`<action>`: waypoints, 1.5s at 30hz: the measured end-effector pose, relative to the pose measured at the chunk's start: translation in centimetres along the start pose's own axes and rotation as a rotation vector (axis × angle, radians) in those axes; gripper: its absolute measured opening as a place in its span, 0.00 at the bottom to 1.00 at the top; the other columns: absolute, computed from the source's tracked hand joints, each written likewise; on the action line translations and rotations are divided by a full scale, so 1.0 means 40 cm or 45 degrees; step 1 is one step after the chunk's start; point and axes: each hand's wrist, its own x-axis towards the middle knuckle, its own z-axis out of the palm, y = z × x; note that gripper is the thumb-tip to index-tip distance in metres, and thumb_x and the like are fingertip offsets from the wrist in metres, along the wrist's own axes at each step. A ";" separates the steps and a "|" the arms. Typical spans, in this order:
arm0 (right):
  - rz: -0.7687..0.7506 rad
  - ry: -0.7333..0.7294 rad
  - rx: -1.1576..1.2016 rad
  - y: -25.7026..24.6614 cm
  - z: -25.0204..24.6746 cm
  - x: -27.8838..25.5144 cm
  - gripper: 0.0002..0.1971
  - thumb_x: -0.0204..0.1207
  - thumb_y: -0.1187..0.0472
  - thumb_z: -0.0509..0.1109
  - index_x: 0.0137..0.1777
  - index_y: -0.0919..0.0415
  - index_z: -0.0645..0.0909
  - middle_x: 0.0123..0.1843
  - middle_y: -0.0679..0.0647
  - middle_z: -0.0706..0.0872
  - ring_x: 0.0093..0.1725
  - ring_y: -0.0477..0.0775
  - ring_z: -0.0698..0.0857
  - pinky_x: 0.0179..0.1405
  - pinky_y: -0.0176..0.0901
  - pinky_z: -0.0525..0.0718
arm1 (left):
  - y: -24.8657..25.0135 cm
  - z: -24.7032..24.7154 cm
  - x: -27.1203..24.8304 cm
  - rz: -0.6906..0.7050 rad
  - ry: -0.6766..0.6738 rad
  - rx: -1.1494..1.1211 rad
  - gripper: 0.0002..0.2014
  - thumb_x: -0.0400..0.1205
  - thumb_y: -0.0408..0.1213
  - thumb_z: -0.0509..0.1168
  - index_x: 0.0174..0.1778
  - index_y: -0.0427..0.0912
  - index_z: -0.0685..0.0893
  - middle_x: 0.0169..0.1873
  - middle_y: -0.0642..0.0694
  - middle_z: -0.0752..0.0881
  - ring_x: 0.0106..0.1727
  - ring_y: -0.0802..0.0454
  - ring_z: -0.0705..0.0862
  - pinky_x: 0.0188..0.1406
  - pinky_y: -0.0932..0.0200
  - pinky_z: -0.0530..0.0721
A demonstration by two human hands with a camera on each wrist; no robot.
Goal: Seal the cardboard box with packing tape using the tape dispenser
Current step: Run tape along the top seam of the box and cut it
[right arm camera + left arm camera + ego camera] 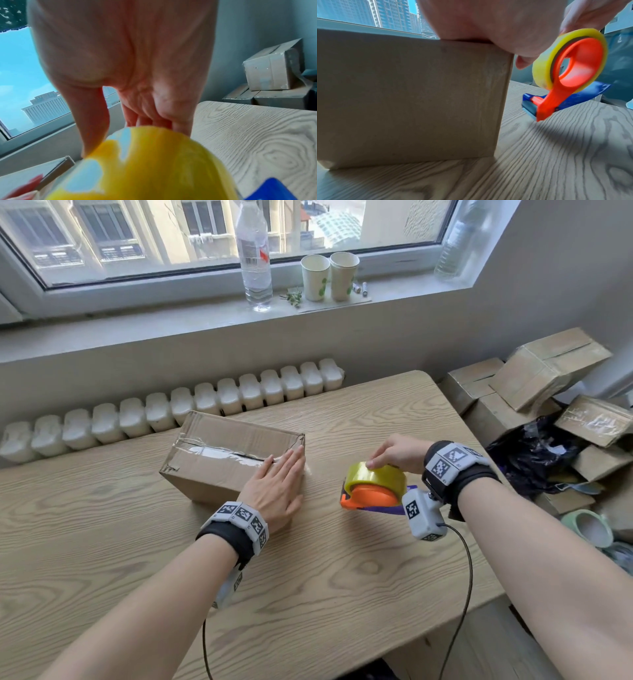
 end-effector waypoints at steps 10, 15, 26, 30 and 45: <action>0.115 0.165 -0.014 0.002 0.036 0.017 0.10 0.74 0.56 0.71 0.39 0.63 0.77 0.42 0.58 0.79 0.42 0.54 0.76 0.39 0.43 0.72 | 0.001 -0.003 0.003 -0.025 0.035 -0.029 0.33 0.82 0.53 0.41 0.81 0.44 0.42 0.77 0.54 0.35 0.78 0.60 0.36 0.78 0.55 0.36; 0.145 0.246 0.080 0.055 0.030 -0.002 0.24 0.66 0.40 0.76 0.25 0.58 0.74 0.26 0.52 0.79 0.28 0.52 0.77 0.31 0.43 0.73 | -0.001 -0.007 0.010 -0.030 0.014 -0.061 0.32 0.85 0.50 0.47 0.81 0.45 0.40 0.76 0.55 0.33 0.79 0.61 0.36 0.79 0.55 0.37; 0.136 0.311 0.087 0.077 0.024 -0.021 0.26 0.60 0.34 0.76 0.32 0.60 0.81 0.33 0.55 0.86 0.36 0.54 0.84 0.33 0.42 0.77 | -0.006 -0.007 0.005 -0.033 -0.017 -0.114 0.32 0.85 0.50 0.48 0.81 0.47 0.40 0.76 0.57 0.32 0.80 0.61 0.37 0.79 0.56 0.37; 0.082 0.251 0.086 0.085 0.010 -0.029 0.27 0.66 0.38 0.74 0.37 0.67 0.85 0.33 0.57 0.82 0.35 0.55 0.80 0.35 0.43 0.75 | 0.003 -0.004 0.009 -0.076 0.003 -0.121 0.33 0.85 0.49 0.49 0.82 0.47 0.40 0.82 0.53 0.38 0.83 0.57 0.41 0.81 0.54 0.40; 0.030 0.325 0.111 0.074 -0.003 -0.017 0.29 0.53 0.34 0.79 0.27 0.55 0.68 0.28 0.49 0.74 0.30 0.51 0.76 0.31 0.42 0.72 | -0.003 -0.003 0.008 -0.061 0.057 -0.206 0.34 0.84 0.51 0.52 0.82 0.46 0.42 0.83 0.52 0.43 0.83 0.57 0.44 0.83 0.52 0.44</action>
